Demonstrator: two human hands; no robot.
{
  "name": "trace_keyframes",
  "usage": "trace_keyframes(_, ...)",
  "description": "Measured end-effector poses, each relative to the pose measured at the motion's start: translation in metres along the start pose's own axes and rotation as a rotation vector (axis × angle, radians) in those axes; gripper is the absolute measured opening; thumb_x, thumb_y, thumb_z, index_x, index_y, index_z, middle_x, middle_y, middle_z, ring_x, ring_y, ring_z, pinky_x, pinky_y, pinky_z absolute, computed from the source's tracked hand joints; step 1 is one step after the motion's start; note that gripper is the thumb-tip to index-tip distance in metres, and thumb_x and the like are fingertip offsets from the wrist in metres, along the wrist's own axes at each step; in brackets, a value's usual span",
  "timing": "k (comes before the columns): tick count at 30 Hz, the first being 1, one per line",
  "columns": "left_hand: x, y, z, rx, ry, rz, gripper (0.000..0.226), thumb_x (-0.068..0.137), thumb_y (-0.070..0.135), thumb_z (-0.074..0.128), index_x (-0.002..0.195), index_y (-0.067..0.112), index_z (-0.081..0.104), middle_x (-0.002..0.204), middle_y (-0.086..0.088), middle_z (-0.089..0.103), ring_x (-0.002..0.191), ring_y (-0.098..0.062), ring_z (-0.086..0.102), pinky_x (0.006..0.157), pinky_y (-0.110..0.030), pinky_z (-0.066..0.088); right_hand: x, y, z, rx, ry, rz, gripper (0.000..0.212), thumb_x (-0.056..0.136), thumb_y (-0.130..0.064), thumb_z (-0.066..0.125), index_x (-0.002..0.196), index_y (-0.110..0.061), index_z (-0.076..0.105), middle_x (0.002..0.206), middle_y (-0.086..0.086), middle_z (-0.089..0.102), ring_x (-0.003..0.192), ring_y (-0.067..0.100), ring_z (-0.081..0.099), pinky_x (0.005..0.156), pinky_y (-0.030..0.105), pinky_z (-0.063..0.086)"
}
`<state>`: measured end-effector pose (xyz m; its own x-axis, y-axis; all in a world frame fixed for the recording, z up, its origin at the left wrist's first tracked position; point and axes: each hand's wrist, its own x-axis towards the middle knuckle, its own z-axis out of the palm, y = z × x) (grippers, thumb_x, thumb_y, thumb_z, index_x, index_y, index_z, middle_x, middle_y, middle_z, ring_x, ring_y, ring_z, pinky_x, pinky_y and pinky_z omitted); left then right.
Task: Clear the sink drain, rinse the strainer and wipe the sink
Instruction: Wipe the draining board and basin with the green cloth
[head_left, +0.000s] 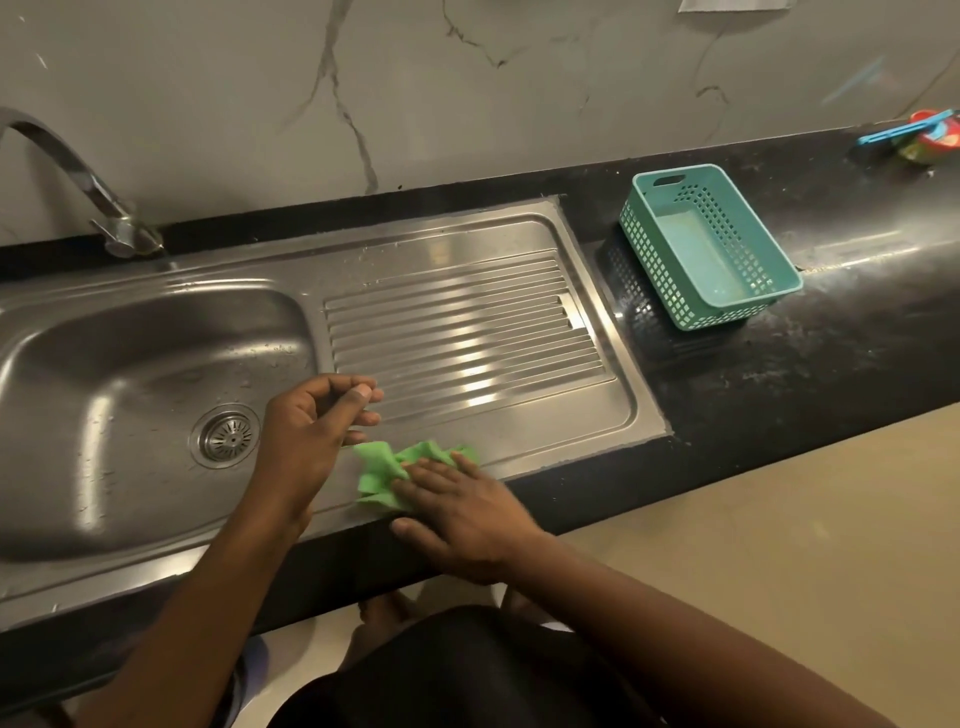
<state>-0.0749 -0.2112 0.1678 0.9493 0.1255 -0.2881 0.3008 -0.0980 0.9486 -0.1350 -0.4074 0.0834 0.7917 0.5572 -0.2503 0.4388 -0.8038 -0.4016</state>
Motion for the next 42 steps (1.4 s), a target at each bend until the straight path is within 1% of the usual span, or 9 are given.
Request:
trace_keyframes(4, -0.001, -0.001, 0.009, 0.006, -0.015, 0.013, 0.014, 0.103, 0.014, 0.065, 0.106, 0.015, 0.078, 0.104, -0.002, 0.083, 0.089, -0.022, 0.077, 0.077, -0.034, 0.058, -0.058, 0.090, -0.029, -0.087, 0.061, 0.239, 0.064, 0.107, -0.065, 0.016, 0.163, -0.035, 0.028, 0.171, -0.006, 0.027, 0.160, 0.009, 0.014, 0.127, 0.032, -0.005)
trace_keyframes(8, -0.005, -0.002, 0.019, 0.003, -0.024, 0.015, 0.013, 0.102, 0.015, 0.065, 0.104, 0.018, 0.078, 0.105, -0.001, 0.083, 0.094, -0.027, 0.077, 0.080, -0.037, 0.059, -0.101, 0.164, -0.060, -0.176, 0.056, 0.422, 0.069, 0.106, -0.066, 0.008, 0.165, -0.032, 0.019, 0.173, -0.005, 0.018, 0.161, 0.011, 0.007, 0.132, 0.041, 0.006)
trace_keyframes(10, -0.006, -0.002, 0.022, 0.008, -0.024, 0.017, 0.013, 0.102, 0.015, 0.065, 0.105, 0.018, 0.078, 0.105, -0.001, 0.083, 0.094, -0.027, 0.077, 0.080, -0.038, 0.059, -0.104, 0.181, -0.068, -0.232, 0.024, 0.443, 0.071, 0.105, -0.066, 0.006, 0.166, -0.030, 0.012, 0.174, -0.004, 0.010, 0.161, 0.012, -0.001, 0.132, 0.045, 0.005)
trace_keyframes(15, -0.005, -0.004, 0.018, 0.015, -0.012, 0.013, 0.014, 0.103, 0.016, 0.065, 0.105, 0.020, 0.078, 0.105, 0.000, 0.083, 0.094, -0.025, 0.077, 0.080, -0.037, 0.059, -0.086, 0.198, -0.077, -0.237, -0.003, 0.466, 0.078, 0.102, -0.071, 0.002, 0.166, -0.027, -0.001, 0.175, -0.003, -0.005, 0.160, 0.013, -0.014, 0.132, 0.049, 0.000)
trace_keyframes(22, 0.003, -0.010, -0.002, 0.035, 0.011, 0.008, 0.014, 0.103, 0.018, 0.065, 0.106, 0.021, 0.079, 0.105, 0.000, 0.083, 0.093, -0.025, 0.078, 0.081, -0.039, 0.060, -0.074, 0.154, -0.038, 0.029, 0.195, 0.614, 0.093, 0.095, -0.085, 0.008, 0.167, -0.025, 0.008, 0.175, -0.001, 0.001, 0.161, 0.015, -0.007, 0.131, 0.051, -0.002)
trace_keyframes(29, 0.013, -0.007, -0.029, 0.022, 0.072, 0.000, 0.014, 0.102, 0.018, 0.066, 0.106, 0.018, 0.079, 0.103, 0.000, 0.083, 0.095, -0.030, 0.078, 0.078, -0.036, 0.061, -0.060, 0.090, -0.008, 0.083, 0.238, 0.546, 0.092, 0.094, -0.086, 0.015, 0.166, -0.029, 0.016, 0.175, -0.004, 0.006, 0.161, 0.010, -0.003, 0.131, 0.049, -0.003)
trace_keyframes(34, 0.020, 0.001, -0.043, 0.004, 0.077, -0.013, 0.015, 0.103, 0.014, 0.064, 0.108, 0.012, 0.078, 0.101, -0.003, 0.083, 0.099, -0.034, 0.077, 0.088, -0.046, 0.061, -0.009, 0.006, 0.002, 0.083, 0.089, 0.293, 0.086, 0.095, -0.085, 0.015, 0.165, -0.035, 0.018, 0.174, -0.006, 0.014, 0.161, 0.007, 0.000, 0.131, 0.045, -0.006)
trace_keyframes(38, 0.030, 0.002, -0.060, -0.021, 0.067, -0.020, 0.014, 0.102, 0.012, 0.065, 0.106, 0.012, 0.078, 0.104, -0.008, 0.082, 0.100, -0.037, 0.077, 0.082, -0.038, 0.060, 0.049, -0.051, 0.013, 0.063, -0.005, 0.135, 0.081, 0.099, -0.078, 0.020, 0.166, -0.033, 0.019, 0.175, -0.007, 0.009, 0.161, 0.008, -0.004, 0.130, 0.047, -0.009)
trace_keyframes(42, 0.041, 0.000, -0.074, -0.015, 0.028, -0.030, 0.013, 0.102, 0.012, 0.065, 0.105, 0.015, 0.078, 0.101, -0.005, 0.083, 0.093, -0.029, 0.078, 0.078, -0.033, 0.059, 0.072, -0.044, 0.002, -0.076, -0.020, 0.070, 0.071, 0.104, -0.067, 0.024, 0.166, -0.031, 0.020, 0.175, -0.007, 0.009, 0.162, 0.011, -0.003, 0.130, 0.047, -0.005)
